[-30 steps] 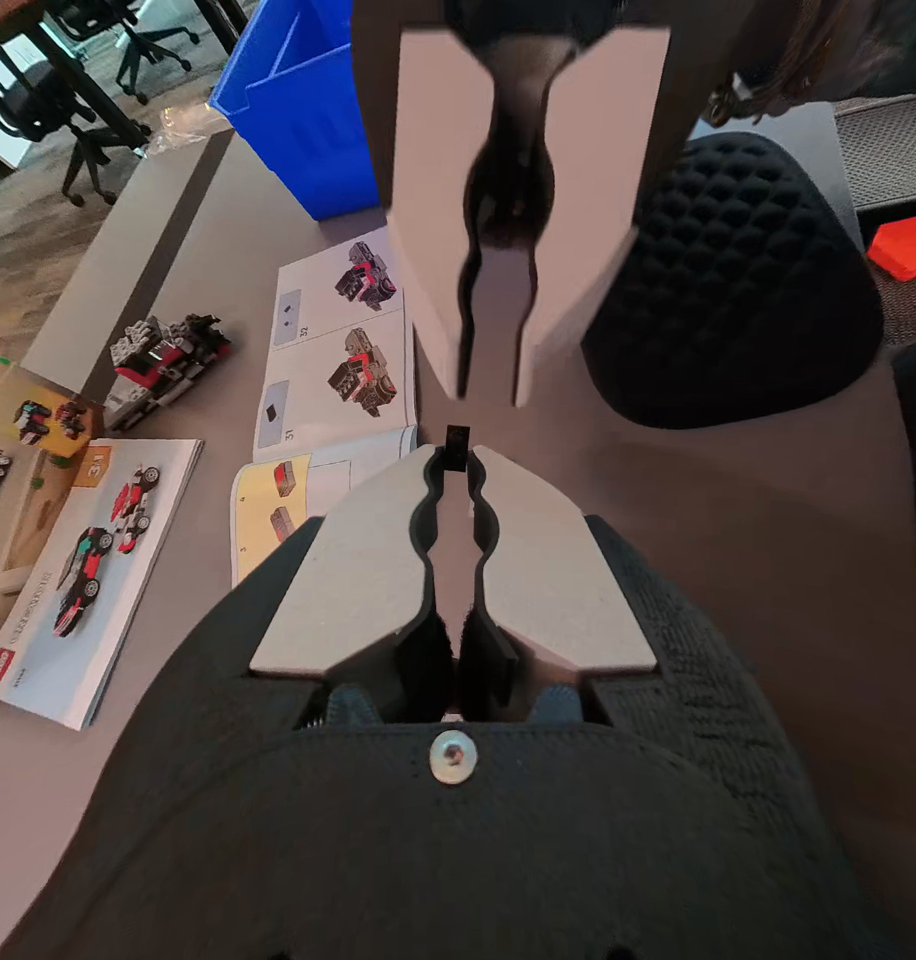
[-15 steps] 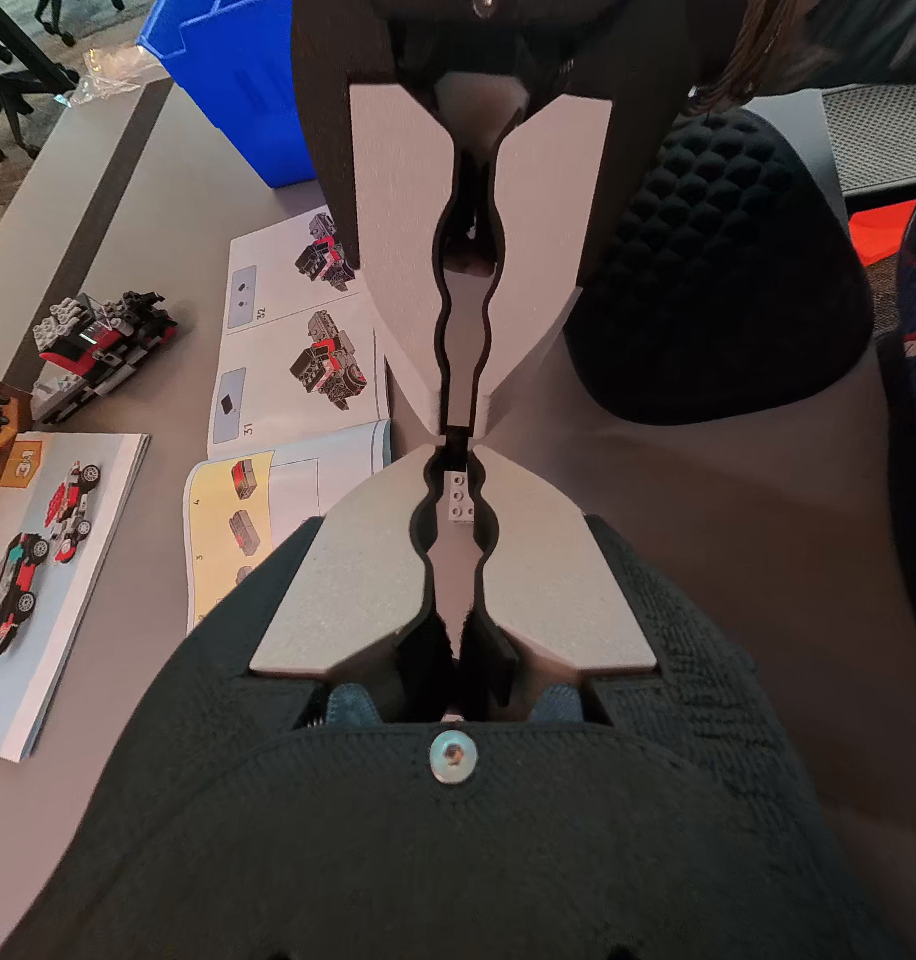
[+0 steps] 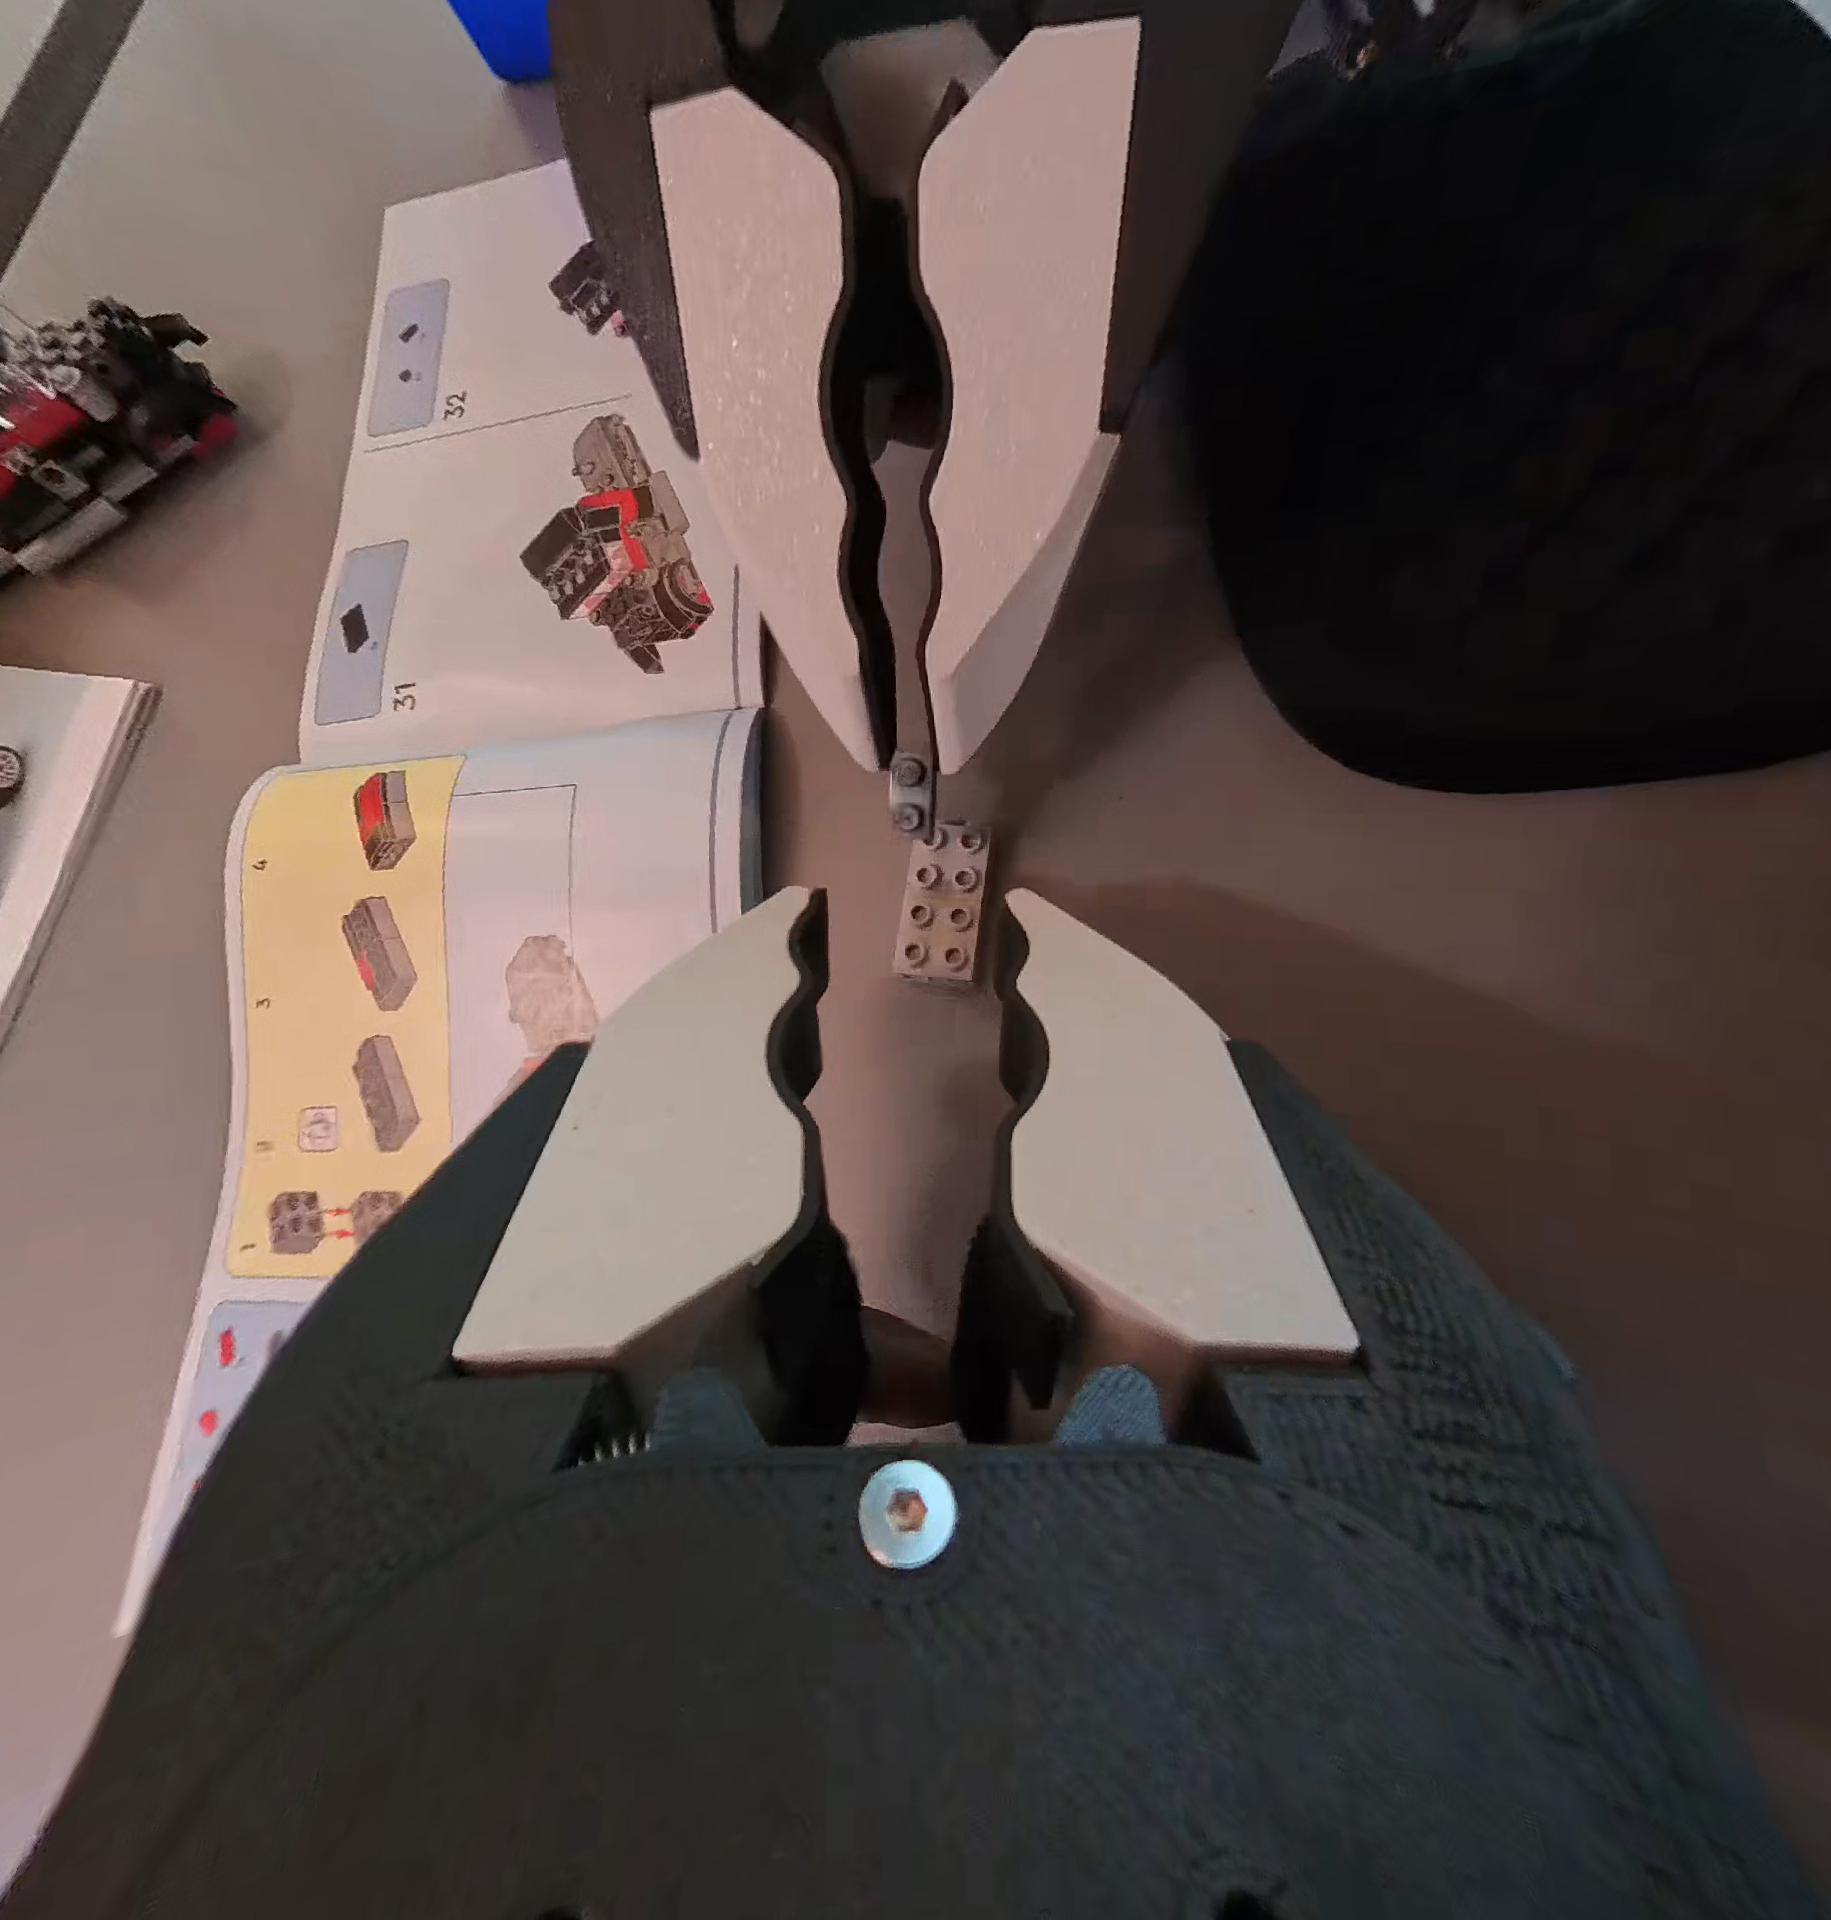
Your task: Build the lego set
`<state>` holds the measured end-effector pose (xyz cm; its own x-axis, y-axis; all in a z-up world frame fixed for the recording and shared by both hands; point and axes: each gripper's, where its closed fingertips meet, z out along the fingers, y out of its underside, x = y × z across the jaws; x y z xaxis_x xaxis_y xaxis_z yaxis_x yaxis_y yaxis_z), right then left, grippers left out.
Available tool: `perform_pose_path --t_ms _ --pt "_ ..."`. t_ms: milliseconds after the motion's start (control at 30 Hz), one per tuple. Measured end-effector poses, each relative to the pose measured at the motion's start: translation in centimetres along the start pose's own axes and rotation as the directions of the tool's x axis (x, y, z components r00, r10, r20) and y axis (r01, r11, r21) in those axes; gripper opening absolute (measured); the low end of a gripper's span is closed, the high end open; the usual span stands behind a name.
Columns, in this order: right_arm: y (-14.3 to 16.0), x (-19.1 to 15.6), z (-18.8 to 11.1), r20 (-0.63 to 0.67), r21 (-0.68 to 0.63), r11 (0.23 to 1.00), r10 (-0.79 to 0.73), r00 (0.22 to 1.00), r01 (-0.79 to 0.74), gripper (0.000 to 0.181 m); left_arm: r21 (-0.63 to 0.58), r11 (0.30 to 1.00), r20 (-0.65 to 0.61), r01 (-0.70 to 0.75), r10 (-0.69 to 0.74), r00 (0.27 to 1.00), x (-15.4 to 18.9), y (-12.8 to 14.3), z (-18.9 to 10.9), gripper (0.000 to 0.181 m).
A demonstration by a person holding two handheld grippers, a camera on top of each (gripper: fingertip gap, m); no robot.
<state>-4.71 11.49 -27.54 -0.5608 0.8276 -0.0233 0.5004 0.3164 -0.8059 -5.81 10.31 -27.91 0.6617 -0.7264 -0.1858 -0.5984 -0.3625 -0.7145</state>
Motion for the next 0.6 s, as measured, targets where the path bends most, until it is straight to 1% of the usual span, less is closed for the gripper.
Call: perform_pose_path --t_ms 133,233,367,600 --pt "0.5 0.2 0.7 0.035 -0.027 0.998 0.053 0.998 -0.052 0.008 -0.030 0.999 -0.055 0.045 -0.046 0.997 0.1 1.0 0.7 0.026" --pt "0.8 0.0 1.1 0.050 -0.044 0.997 0.063 0.997 -0.061 0.008 -0.028 0.999 -0.076 0.030 -0.032 0.997 0.3 0.9 0.9 0.025" --pt "1.0 0.1 1.1 0.057 -0.059 0.996 0.066 0.996 -0.063 0.008 -0.041 0.998 -0.100 0.039 -0.042 0.994 0.3 1.2 1.1 0.018" --pt "1.5 -0.1 1.3 0.061 -0.121 0.991 0.071 0.996 -0.063 0.008 -0.077 0.997 -0.113 0.017 -0.026 0.993 0.7 1.7 1.4 0.017"
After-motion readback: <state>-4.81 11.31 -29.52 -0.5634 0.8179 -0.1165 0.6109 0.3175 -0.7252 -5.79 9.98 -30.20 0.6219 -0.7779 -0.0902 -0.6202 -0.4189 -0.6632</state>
